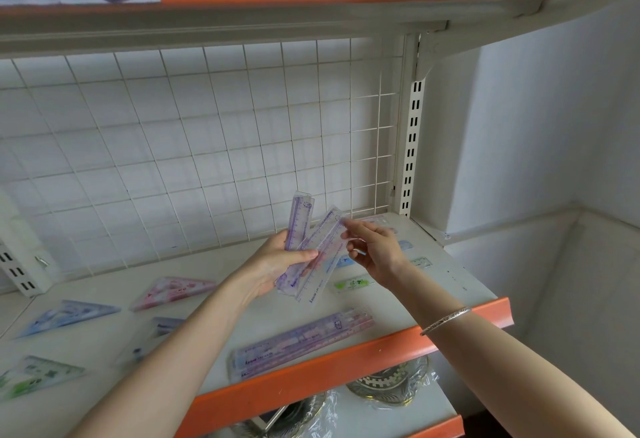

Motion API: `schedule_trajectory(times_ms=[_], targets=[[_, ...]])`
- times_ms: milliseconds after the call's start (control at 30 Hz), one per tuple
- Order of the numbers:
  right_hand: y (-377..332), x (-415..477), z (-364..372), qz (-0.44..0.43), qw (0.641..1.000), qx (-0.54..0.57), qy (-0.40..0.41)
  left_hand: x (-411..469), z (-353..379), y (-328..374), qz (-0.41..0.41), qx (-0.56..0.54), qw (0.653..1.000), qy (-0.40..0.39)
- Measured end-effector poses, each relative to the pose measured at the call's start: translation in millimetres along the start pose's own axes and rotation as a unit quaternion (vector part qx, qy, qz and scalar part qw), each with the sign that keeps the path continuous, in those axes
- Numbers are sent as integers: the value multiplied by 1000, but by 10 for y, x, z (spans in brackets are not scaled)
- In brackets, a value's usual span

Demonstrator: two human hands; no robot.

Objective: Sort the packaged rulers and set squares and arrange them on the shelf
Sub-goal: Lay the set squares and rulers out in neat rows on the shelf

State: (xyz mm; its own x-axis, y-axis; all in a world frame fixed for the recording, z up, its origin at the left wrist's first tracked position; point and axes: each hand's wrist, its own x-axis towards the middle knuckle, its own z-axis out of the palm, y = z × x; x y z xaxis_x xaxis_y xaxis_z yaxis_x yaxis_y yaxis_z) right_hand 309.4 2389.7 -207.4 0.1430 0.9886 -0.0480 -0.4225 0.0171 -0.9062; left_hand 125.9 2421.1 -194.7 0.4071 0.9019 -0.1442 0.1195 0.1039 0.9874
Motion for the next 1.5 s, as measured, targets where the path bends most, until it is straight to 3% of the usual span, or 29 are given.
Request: schedule_trajectory(times_ms=[433, 700, 1033, 1300, 1500], targets=[[-16, 20, -3, -2, 1000, -6, 0, -14, 45, -34, 28, -1, 999, 47], [-13, 47, 16, -1, 999, -24, 34, -79, 62, -70, 115, 134, 984, 25], [11, 55, -31, 8, 998, -13, 56, -92, -29, -91, 167, 180, 969, 14], [-18, 36, -37, 0, 999, -8, 53, -76, -32, -48, 88, 96, 990, 50], [-18, 9, -18, -7, 999, 19, 46, -76, -9, -55, 99, 139, 985, 31]])
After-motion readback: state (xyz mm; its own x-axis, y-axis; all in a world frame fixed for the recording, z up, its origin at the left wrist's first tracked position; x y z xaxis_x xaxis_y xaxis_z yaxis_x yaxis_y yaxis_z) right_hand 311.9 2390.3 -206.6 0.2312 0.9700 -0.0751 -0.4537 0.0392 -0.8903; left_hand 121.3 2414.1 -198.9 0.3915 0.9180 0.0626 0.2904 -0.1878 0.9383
